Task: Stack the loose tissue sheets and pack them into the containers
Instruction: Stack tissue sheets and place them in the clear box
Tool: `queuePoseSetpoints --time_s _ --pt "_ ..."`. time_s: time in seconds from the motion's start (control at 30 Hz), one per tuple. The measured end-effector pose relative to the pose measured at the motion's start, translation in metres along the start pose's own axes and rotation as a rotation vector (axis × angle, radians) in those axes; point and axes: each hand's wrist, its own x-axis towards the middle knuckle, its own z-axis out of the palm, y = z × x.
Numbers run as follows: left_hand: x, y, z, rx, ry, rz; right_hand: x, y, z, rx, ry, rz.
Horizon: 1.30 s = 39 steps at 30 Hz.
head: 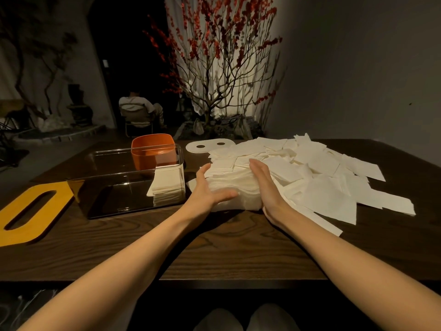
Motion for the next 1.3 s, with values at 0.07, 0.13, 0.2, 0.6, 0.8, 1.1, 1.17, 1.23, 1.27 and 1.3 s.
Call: queuePoseSetpoints --time_s 0.07,0.13,0.2,0.6,0.8,1.1,1.17,1.23,1.27,1.3 --pt "0.002 -0.001 -0.002 -0.042 0.021 0.009 0.002 0.002 -0.001 -0.006 0.047 -0.007" --pt "0.000 0.001 -0.004 0.012 0.045 0.057 0.003 0.004 -0.004 -0.014 0.147 0.031" --pt "-0.002 0.000 -0.005 0.152 0.066 0.146 0.004 0.002 -0.007 -0.012 0.193 0.084" --pt "-0.001 -0.005 -0.006 0.621 0.085 0.499 0.001 -0.008 0.000 -0.039 0.062 0.006" --pt "-0.001 -0.005 -0.012 0.641 0.197 0.457 0.005 -0.009 -0.004 -0.014 0.135 0.106" --pt "-0.002 -0.005 -0.011 0.688 0.298 0.384 0.000 -0.008 0.002 -0.050 0.039 0.008" --pt "-0.004 -0.004 -0.010 0.666 0.297 0.355 0.002 -0.008 -0.001 -0.001 0.081 0.034" --pt "-0.005 -0.002 -0.008 0.562 0.265 0.305 0.004 -0.008 -0.002 0.056 0.102 0.073" --pt "-0.005 -0.001 -0.008 0.490 0.235 0.264 0.004 -0.008 -0.001 0.080 0.094 0.093" --pt "-0.005 0.000 -0.007 0.418 0.196 0.214 0.004 -0.007 -0.001 0.102 0.076 0.107"
